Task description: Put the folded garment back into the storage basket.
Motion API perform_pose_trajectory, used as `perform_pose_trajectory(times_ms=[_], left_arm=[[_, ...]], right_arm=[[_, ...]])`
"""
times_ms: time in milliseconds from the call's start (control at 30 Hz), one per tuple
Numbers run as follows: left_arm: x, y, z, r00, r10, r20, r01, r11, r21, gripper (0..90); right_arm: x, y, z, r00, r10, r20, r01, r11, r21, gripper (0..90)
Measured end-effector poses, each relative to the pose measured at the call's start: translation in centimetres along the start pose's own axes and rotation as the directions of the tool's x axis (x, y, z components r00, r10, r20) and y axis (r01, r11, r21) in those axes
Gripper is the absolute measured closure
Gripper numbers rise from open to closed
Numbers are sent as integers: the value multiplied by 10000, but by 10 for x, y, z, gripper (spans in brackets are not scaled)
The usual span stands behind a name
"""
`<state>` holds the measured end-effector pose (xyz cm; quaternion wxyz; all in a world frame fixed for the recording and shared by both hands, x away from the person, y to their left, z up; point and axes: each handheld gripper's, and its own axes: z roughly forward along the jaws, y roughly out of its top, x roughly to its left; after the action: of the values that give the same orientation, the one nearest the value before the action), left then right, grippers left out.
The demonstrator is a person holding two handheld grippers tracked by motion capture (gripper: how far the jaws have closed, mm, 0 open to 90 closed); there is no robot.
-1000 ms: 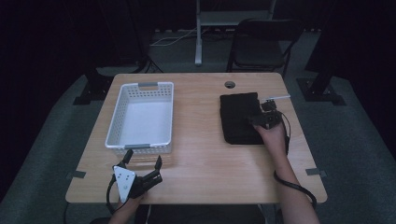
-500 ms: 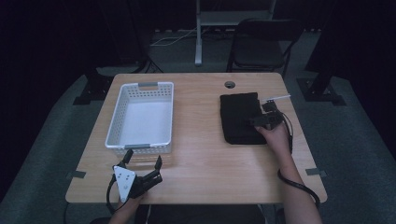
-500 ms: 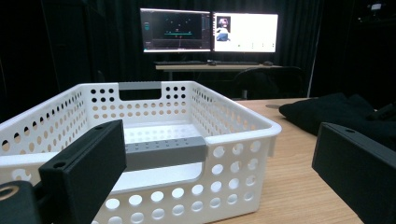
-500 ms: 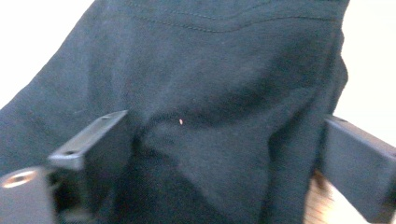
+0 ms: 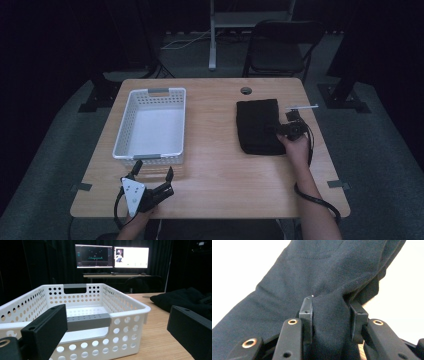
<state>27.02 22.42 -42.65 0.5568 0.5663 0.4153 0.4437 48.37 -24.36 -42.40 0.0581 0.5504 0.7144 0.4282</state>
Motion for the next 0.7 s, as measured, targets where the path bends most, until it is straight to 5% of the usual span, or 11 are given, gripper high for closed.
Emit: perform_pose_trajectory(times_ms=[100,233,367,700], left_arm=[[0,0,0,10000,19,8,-19,10000,23,43],[0,0,0,10000,19,7,-19,10000,22,43],[0,0,0,10000,14,1,-14,10000,17,43],[0,0,0,10000,5,-4,-5,10000,5,43]], right_arm=[[-5,-2,-4,9963,517,-686,-544,9978,-378,664],[-9,-3,-10,9812,1153,-1548,-1288,9884,-806,671],[-6,-1,-18,9779,1370,-1578,-1583,9787,-1309,683],[6,7,-35,9821,1172,-1473,-1438,9721,-1853,710]])
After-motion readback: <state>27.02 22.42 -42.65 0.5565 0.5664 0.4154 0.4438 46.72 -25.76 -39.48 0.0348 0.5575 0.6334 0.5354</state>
